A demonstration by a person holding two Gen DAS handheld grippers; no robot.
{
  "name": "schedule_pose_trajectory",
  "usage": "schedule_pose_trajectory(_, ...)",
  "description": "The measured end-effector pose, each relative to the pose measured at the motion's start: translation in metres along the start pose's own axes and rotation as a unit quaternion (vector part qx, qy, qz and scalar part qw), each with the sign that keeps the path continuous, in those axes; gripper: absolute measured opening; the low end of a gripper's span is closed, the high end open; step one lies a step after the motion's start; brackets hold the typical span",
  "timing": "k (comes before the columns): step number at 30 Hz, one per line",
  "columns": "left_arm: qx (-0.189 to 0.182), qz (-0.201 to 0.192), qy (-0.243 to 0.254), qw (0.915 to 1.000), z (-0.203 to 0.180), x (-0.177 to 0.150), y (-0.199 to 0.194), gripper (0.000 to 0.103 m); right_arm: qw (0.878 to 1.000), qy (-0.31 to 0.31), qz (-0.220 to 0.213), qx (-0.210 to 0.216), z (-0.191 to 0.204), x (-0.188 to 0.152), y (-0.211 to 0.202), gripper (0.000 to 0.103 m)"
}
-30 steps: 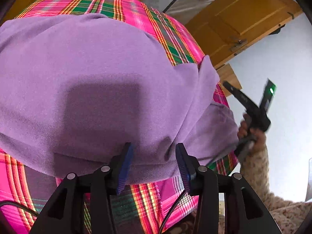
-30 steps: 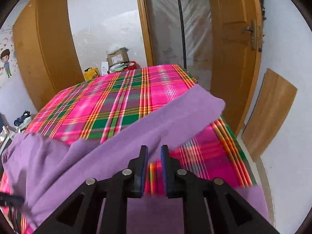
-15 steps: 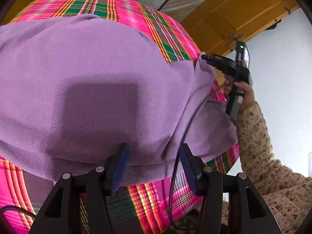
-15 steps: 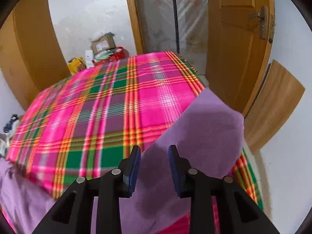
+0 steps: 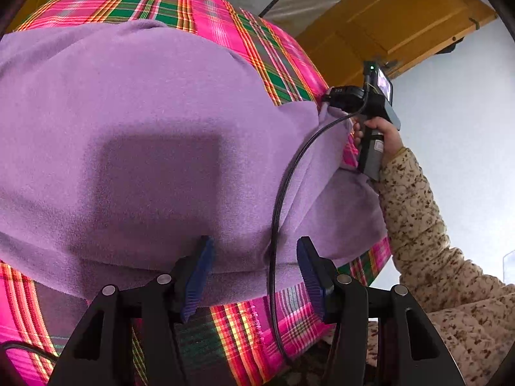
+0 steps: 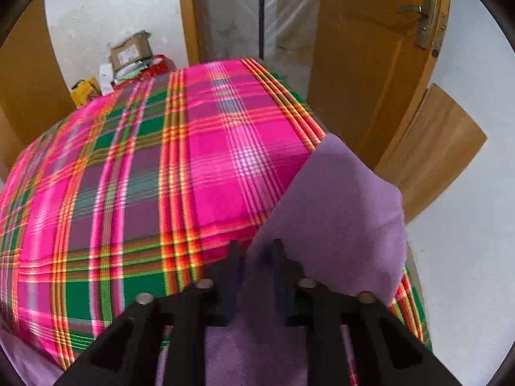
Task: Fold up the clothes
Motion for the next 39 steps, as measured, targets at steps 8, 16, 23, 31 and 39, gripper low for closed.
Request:
schedule_pose_trajectory(8,-0.001,-0.003,-0.001,1.0,-0.001,0.002,0.004,0.056,0.999,0.024,-0.039,0.02,-0.021,0.006,-0.03,0.003)
schedule_pose_trajectory(16,0.001,-0.007,-0.002,1.0,-0.001,0.001,0.004,0.056,0.997,0.034,-0.07,0.017,-0.043,0.004,-0.067,0.003)
schedule_pose_trajectory(23,0.005,-0.009,-0.003,0.9999,-0.001,0.002,0.006,0.056,0.995,0.049,-0.083,0.017,-0.06,-0.01,-0.089,0.003)
schedule_pose_trajectory(31,0.007,-0.014,-0.017,0.9997,0.0,0.007,0.011,0.056,0.993,0.07,-0.096,0.019,-0.089,-0.024,-0.112,0.003)
schedule_pose_trajectory(39,0.017,-0.018,-0.012,0.9996,-0.004,0.01,0.018,0.056,0.99,0.092,-0.106,0.02,-0.114,-0.045,-0.135,0.003)
Point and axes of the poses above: each gripper's, at about its wrist camera, not at the fingertips, and y roughly the way its jaws point, z to its left, x to its top, the point moved 10 cm from there along y, roughly the way its jaws point, and after that the axes turned 2 degrees about y, right-handed, at the moved point
